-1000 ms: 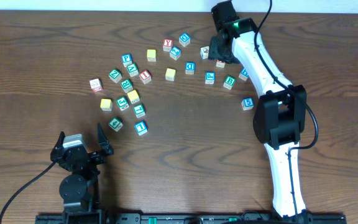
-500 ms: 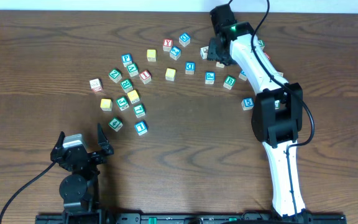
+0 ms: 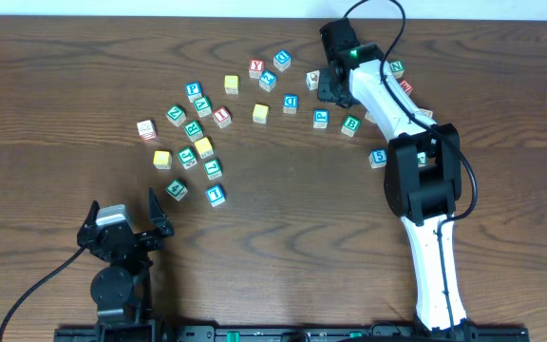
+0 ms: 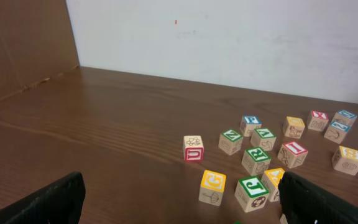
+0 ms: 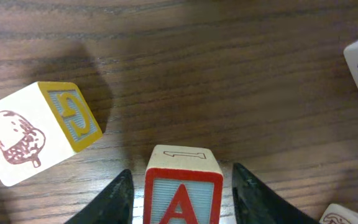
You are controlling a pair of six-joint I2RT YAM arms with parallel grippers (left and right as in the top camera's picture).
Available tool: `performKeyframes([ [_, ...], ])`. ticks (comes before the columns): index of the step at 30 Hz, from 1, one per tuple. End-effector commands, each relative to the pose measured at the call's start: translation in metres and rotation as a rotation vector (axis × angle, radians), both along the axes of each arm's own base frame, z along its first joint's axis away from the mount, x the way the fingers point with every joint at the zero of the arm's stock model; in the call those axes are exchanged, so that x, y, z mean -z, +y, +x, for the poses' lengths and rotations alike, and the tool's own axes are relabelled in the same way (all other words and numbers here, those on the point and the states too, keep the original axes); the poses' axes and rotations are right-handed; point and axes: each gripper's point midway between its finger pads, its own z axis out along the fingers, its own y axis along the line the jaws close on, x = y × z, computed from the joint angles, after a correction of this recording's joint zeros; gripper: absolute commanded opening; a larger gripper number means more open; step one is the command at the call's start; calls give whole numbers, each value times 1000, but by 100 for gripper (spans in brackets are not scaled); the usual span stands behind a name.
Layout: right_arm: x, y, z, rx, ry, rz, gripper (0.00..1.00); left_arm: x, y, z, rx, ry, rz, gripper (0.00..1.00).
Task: Spell out AI2
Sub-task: 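Lower the right gripper and grasp the red A block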
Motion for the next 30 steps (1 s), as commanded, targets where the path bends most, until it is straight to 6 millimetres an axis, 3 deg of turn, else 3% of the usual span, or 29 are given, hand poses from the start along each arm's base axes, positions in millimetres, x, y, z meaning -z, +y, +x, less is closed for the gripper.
performKeyframes([
  [1,7,-4,1,-17,2,-26,42,17,2,-1,-12,52,-1,98],
  [12,5,-6,4,-35,-8,-32,28,17,2,-1,-12,52,-1,98],
  [17,1,-6,6,-53,-16,-36,28,17,2,-1,-12,52,-1,98],
  [30,-66,-4,4,-84,-92,-24,22,17,2,-1,-12,52,-1,98],
])
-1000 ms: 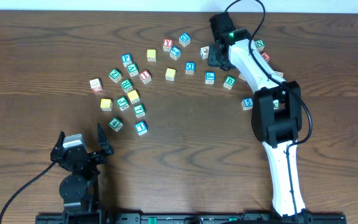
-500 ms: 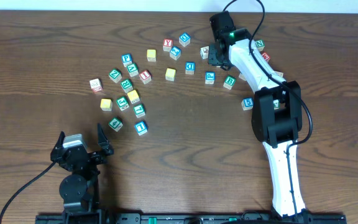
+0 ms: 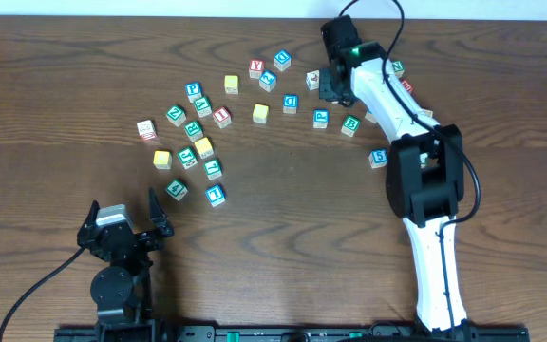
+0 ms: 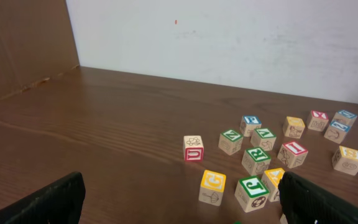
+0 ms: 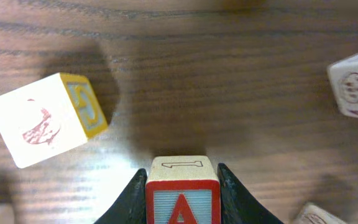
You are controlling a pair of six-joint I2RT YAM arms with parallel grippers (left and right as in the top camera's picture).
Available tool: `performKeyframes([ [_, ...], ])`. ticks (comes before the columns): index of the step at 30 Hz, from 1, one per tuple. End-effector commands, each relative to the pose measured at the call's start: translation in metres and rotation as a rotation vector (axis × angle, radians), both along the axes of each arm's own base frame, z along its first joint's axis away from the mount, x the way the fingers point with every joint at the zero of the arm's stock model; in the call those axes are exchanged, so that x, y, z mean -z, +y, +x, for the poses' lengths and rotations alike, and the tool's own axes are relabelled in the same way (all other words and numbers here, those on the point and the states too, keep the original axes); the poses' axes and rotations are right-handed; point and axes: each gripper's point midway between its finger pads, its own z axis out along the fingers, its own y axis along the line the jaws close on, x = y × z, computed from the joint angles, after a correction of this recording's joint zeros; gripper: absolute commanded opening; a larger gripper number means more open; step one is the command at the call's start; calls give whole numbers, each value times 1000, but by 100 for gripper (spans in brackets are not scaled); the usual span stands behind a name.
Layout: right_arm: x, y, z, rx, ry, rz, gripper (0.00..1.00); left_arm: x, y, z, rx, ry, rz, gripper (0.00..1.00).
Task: Spell out AI2
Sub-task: 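Lower the right gripper and grasp the red A block, then carry the A block with the right gripper toward the table center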
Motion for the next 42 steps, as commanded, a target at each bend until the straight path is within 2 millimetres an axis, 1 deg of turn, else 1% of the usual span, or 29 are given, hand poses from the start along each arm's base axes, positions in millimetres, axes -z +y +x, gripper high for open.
performKeyframes([
  [1,-57,1,3,-25,-86,13,22,17,2,-1,-12,52,-1,98],
  [5,-72,12,-8,-76,-75,37,21,17,2,-1,-12,52,-1,98],
  [8,-76,28,-20,-115,-44,86,21,17,2,-1,-12,52,-1,98],
  [12,-72,55,-39,-178,24,160,22,17,2,-1,-12,52,-1,98],
  [17,-68,81,-64,-237,95,191,22,17,2,-1,-12,52,-1,98],
  [23,-62,103,-97,-291,185,177,22,17,2,-1,-12,52,-1,98],
  [26,-57,113,-112,-310,223,166,22,17,2,-1,-12,52,-1,98],
  [30,-50,130,-127,-328,245,160,22,17,2,-1,-12,52,-1,98],
  [34,-37,147,-141,-338,259,160,22,17,2,-1,-12,52,-1,98],
  [39,-14,166,-157,-314,268,171,20,17,2,-1,-12,52,-1,98],
  [42,-4,175,-165,-338,258,150,18,17,2,-1,-12,52,-1,98],
])
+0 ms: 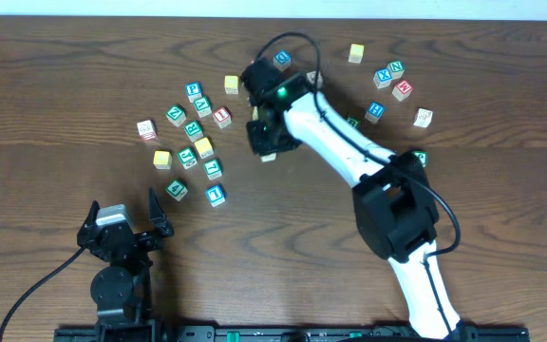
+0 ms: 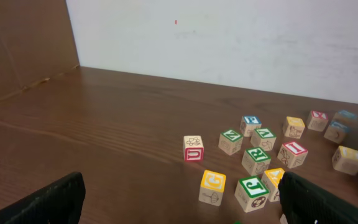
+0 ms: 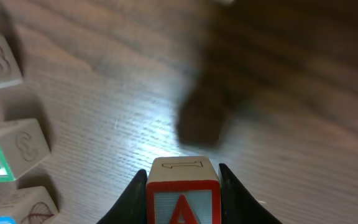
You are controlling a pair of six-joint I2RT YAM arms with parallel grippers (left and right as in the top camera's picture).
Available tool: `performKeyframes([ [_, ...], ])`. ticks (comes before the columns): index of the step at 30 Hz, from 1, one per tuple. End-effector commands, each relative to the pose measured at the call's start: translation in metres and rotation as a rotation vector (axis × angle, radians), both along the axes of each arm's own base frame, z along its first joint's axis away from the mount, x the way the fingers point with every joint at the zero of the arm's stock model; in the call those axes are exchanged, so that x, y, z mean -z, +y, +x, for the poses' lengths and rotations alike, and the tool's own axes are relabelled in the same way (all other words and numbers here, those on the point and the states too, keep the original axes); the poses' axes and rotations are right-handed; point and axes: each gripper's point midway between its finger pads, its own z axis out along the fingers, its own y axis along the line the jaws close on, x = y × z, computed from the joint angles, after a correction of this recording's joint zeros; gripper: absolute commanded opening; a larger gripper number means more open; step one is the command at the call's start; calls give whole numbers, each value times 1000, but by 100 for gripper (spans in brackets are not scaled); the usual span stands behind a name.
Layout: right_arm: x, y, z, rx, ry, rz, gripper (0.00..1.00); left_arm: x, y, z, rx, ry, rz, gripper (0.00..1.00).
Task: Spell out AI2
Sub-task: 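Carry the A block with the right gripper toward the table center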
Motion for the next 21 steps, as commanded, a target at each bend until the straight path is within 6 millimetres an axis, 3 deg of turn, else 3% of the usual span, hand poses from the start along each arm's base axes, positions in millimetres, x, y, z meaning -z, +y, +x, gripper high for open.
performKeyframes([
  [1,4,6,-10,16,-9,-25,18,17,2,-1,-12,52,-1,98],
  [6,6,9,-14,12,-58,-91,20,17,2,-1,-12,52,-1,98],
  [11,6,14,-20,9,-76,-113,34,17,2,-1,-12,52,-1,98],
  [21,3,17,-18,19,-84,-102,38,17,2,-1,-12,52,-1,98],
])
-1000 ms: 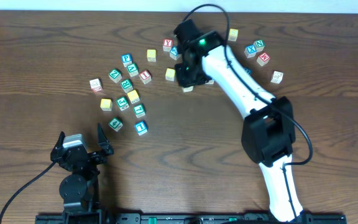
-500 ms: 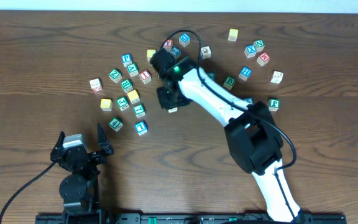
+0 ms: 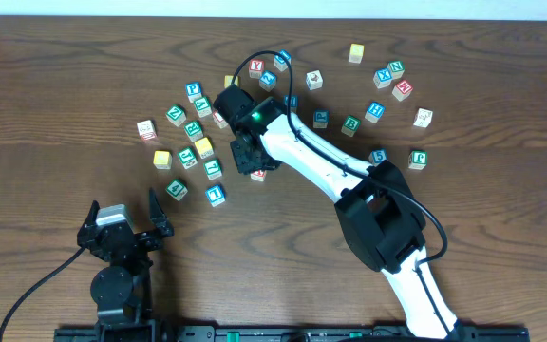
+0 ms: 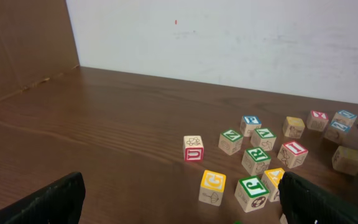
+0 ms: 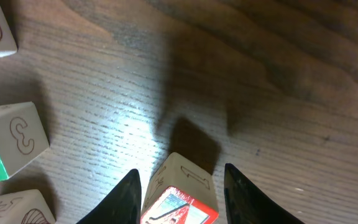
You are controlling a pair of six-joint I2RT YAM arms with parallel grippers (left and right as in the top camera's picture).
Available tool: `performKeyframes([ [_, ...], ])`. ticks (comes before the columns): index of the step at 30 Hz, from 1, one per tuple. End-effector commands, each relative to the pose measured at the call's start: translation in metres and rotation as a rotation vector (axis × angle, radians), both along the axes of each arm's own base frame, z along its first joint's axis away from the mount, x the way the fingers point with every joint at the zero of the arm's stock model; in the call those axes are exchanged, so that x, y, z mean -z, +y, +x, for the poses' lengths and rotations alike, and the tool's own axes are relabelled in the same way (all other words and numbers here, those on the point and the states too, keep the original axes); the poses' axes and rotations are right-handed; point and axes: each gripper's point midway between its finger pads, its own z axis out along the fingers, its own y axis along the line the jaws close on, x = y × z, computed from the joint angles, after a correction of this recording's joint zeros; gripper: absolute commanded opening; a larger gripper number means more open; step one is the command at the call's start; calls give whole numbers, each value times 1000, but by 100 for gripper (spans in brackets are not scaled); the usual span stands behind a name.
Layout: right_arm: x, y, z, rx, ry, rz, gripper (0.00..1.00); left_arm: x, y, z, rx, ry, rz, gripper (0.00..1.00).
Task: Spell out AI2
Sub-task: 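Carry the A block with the right gripper toward the table center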
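Note:
The red-edged A block [image 5: 182,194] sits askew on the wood between the fingers of my right gripper [image 5: 182,174], with a gap on each side. That gripper is open. Overhead, the right gripper [image 3: 247,158] is just right of the left block cluster, and the A block [image 3: 257,175] peeks out at its front. A red I block [image 3: 221,116] lies behind it, also seen as the red I block [image 4: 293,153]. My left gripper [image 3: 122,228] rests open at the front left, holding nothing. I see no block with a 2.
Several letter blocks [image 3: 194,142] cluster left of the right gripper, among them a block marked 3 [image 5: 17,138]. More blocks [image 3: 387,81] are scattered at the back right. The right arm [image 3: 321,171] stretches diagonally over the table's middle.
My right gripper has shifted a little to the left and toward the front, and has opened. The A block, gripped squarely before, now lies turned between the fingers.
My right gripper stood open around the A block among the back-right blocks. It was then shut on the block there. Later it held the block near the left cluster, and now it has let go of it there. The left arm has stayed still.

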Motion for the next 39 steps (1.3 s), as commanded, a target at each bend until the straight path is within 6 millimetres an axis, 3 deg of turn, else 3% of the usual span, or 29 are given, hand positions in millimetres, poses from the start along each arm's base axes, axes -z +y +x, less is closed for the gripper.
performKeyframes([
  [1,-10,-2,6,29,-29,6,37,17,2,-1,-12,52,-1,98],
  [7,-49,-15,26,64,-90,58,39,17,2,-1,-12,52,-1,98],
  [11,-66,-29,27,88,-84,65,40,17,2,-1,-12,52,-1,98],
  [16,-56,-27,11,76,6,90,32,17,2,-1,-12,52,-1,98],
  [26,-50,-3,-22,8,75,105,31,17,3,-1,-15,52,0,98],
  [29,-46,3,-33,18,93,97,23,16,5,-2,-28,49,2,98],
  [34,-26,13,-49,15,107,92,11,16,10,-3,-56,49,5,98],
  [39,-8,8,-55,23,123,78,9,16,10,-3,-56,49,5,98],
])
